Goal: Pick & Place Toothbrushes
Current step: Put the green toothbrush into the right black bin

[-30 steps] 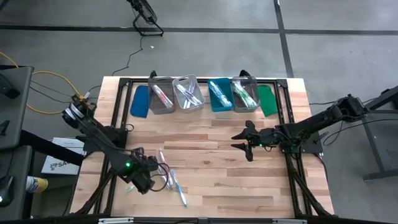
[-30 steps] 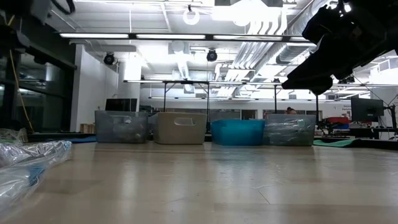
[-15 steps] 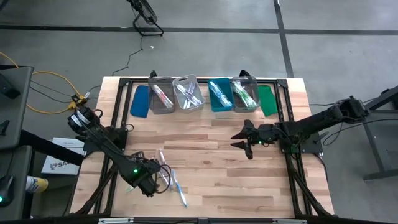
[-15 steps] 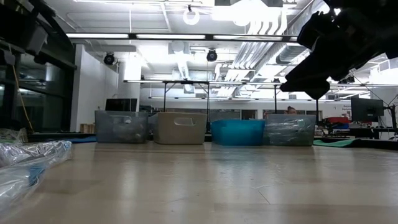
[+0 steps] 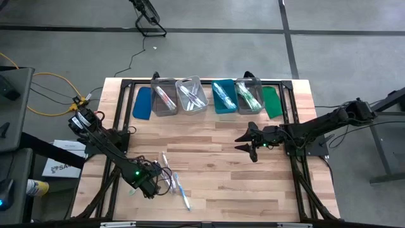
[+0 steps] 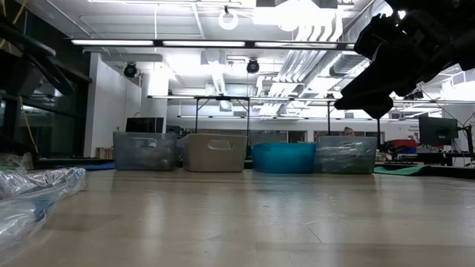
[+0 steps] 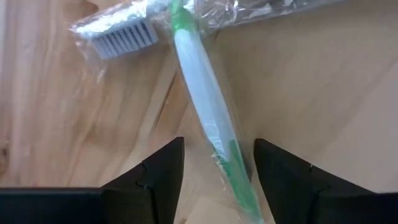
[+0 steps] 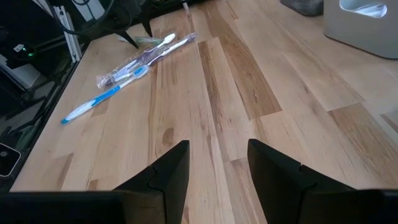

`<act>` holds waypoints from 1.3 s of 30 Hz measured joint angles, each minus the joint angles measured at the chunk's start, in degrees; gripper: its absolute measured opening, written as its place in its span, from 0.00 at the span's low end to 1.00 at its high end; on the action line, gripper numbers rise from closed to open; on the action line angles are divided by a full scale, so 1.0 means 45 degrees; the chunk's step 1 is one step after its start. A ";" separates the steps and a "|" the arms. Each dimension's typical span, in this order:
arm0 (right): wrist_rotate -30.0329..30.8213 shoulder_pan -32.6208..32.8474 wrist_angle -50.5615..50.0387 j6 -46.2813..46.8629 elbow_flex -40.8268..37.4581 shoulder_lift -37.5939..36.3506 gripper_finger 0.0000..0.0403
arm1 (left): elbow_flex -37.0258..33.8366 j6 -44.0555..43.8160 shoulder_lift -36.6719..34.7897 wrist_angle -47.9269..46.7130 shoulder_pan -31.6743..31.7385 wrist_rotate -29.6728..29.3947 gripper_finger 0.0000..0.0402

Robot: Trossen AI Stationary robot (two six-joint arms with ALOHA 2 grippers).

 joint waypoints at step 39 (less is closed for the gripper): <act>0.0153 0.0005 -0.0010 -0.0102 0.0000 0.0000 0.39 | 0.1309 0.4167 -0.2932 -0.1902 0.0470 -0.5773 0.04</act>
